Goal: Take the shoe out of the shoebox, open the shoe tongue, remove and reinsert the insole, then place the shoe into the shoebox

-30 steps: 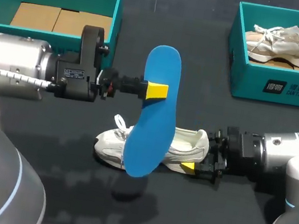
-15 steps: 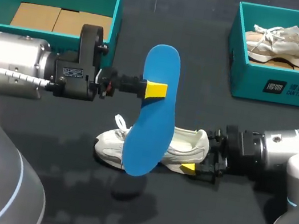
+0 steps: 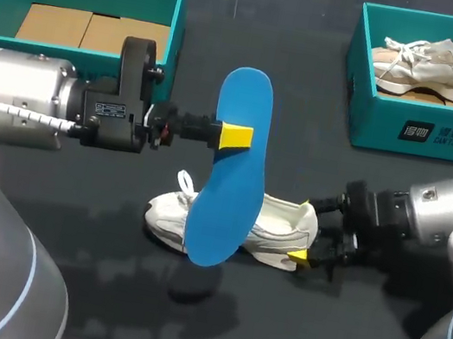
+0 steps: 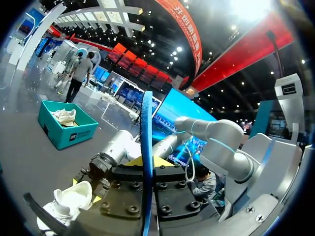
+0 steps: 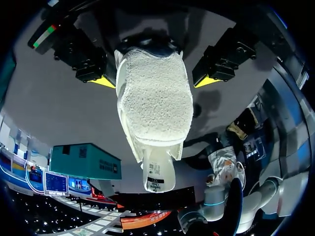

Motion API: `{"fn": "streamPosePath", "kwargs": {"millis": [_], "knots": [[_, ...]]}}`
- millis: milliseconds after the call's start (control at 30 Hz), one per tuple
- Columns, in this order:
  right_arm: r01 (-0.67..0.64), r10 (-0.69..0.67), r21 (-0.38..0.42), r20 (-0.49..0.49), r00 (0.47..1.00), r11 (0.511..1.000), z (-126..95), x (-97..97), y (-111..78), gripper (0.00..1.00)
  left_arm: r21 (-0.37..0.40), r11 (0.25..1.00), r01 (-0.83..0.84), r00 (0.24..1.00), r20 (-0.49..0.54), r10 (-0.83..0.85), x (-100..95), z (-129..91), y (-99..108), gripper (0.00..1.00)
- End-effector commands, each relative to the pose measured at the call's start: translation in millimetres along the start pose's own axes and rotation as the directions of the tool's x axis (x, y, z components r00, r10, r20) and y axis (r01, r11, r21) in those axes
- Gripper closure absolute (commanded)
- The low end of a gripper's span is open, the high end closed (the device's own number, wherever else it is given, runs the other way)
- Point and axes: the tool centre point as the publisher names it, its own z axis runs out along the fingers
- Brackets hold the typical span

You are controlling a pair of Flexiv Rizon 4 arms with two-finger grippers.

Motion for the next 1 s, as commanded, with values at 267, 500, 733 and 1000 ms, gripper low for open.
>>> {"fn": "streamPosePath", "kwargs": {"millis": [267,500,733,1000], "knots": [[-0.106,0.102,0.358,0.03,0.994,0.928,-39.1,11.0,17.9,0.0,0.002,1.0,0.0,1.0,0.0,0.0,-0.6,2.8,0.4,1.0],[-0.106,0.102,0.358,0.03,0.994,0.928,-39.1,11.0,17.9,0.0,0.002,1.0,0.0,1.0,0.0,0.0,-0.6,2.8,0.4,1.0],[-0.106,0.102,0.358,0.03,0.994,0.928,-39.1,11.0,17.9,0.0,0.002,1.0,0.0,1.0,0.0,0.0,-0.6,2.8,0.4,1.0],[-0.117,0.109,0.409,0.044,0.993,0.905,-40.9,10.5,20.2,0.0,0.002,1.0,0.0,1.0,0.0,0.0,-0.6,2.8,0.4,1.0]]}}
